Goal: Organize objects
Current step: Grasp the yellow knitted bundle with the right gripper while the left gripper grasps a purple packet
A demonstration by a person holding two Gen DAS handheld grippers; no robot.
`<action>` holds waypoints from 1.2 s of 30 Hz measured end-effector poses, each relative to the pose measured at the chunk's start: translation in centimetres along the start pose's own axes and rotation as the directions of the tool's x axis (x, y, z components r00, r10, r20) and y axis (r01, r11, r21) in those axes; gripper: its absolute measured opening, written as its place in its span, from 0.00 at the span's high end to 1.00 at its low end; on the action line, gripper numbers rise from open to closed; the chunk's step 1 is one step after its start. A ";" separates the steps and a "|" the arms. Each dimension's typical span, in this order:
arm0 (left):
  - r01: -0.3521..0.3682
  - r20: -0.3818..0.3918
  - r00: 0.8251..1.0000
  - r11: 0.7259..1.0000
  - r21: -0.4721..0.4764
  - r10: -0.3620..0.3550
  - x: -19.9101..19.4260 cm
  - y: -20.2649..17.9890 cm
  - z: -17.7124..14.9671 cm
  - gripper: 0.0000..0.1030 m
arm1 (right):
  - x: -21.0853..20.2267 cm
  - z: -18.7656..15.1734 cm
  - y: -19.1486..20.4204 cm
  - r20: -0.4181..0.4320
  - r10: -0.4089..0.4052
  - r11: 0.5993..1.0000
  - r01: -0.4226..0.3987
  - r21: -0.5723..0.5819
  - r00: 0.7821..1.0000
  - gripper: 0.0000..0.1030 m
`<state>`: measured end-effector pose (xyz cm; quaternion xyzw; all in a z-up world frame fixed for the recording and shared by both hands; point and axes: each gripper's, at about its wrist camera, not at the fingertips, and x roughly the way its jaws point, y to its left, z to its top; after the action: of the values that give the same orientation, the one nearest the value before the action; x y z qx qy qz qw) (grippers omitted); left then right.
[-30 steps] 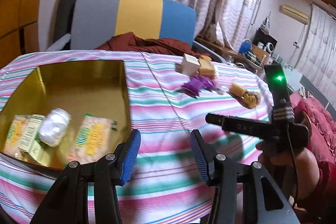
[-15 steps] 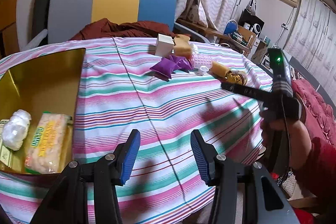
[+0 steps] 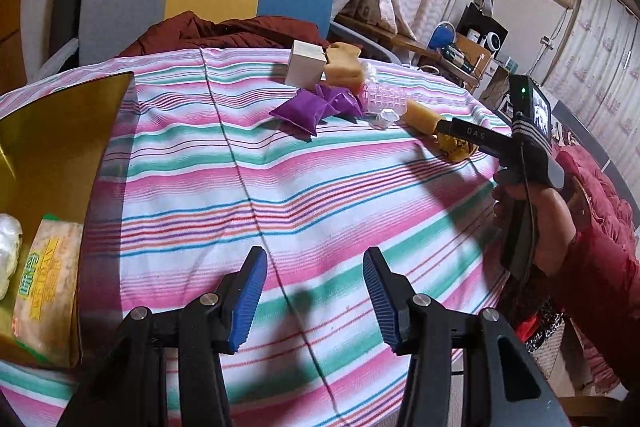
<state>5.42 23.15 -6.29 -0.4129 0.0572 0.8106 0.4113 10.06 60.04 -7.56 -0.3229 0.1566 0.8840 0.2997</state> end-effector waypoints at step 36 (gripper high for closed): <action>-0.184 -0.036 0.981 0.969 0.163 0.192 14.8 -0.8 12.2 0.31 | 0.3 -3.2 -0.2 0.029 0.132 0.991 -0.133 0.027 0.991 0.44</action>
<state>-6.34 38.14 -8.77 -0.3922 0.1711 0.8280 0.3624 11.54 58.85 -10.15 -0.2953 0.1864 0.9038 0.2473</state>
